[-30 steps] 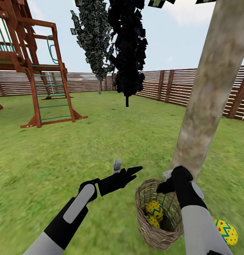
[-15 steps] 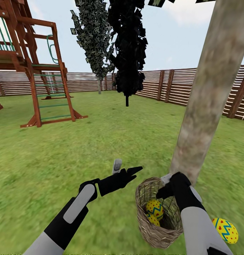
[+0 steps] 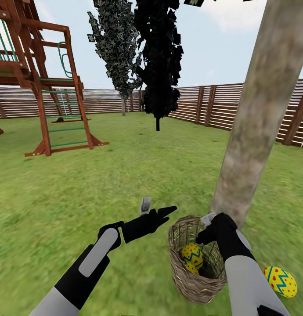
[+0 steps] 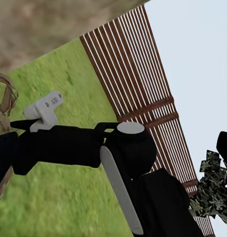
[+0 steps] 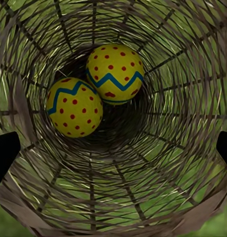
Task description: Take the three Easter eggs out of the wicker basket on the lawn in the garden, then place them on the lawn next to a single tree (choose any tree) so that all three eggs are next to the same tree and none are left in the basket.
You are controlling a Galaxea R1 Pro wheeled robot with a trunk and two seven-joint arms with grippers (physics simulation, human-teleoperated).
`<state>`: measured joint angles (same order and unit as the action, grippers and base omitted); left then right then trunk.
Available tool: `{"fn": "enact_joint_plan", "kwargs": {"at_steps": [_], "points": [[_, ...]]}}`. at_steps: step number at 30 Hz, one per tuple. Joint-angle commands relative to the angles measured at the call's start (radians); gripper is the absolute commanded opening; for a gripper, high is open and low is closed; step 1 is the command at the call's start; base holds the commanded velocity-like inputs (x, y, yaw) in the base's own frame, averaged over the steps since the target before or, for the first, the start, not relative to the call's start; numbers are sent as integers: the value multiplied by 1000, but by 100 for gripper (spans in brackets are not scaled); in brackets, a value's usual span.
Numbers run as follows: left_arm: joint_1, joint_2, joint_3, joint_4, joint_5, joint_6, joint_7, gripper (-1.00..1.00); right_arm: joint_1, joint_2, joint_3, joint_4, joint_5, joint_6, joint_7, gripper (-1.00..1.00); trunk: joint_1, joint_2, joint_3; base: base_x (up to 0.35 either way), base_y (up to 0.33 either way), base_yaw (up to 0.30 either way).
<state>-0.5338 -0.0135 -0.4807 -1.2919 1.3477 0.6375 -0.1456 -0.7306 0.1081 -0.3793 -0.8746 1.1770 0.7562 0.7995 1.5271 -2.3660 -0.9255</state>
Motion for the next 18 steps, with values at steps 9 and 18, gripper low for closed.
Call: {"fn": "enact_joint_plan", "kwargs": {"at_steps": [9,18], "points": [[-1,1,-1,0,5,2,-3,100,-1,1,1,1,13,-4,3,100,0,-1,-1,0,0,0],[-1,0,-1,0,4,0,-3,100,-1,1,4,91,13,-31,3,100,0,-1,-1,46,2,0]]}}
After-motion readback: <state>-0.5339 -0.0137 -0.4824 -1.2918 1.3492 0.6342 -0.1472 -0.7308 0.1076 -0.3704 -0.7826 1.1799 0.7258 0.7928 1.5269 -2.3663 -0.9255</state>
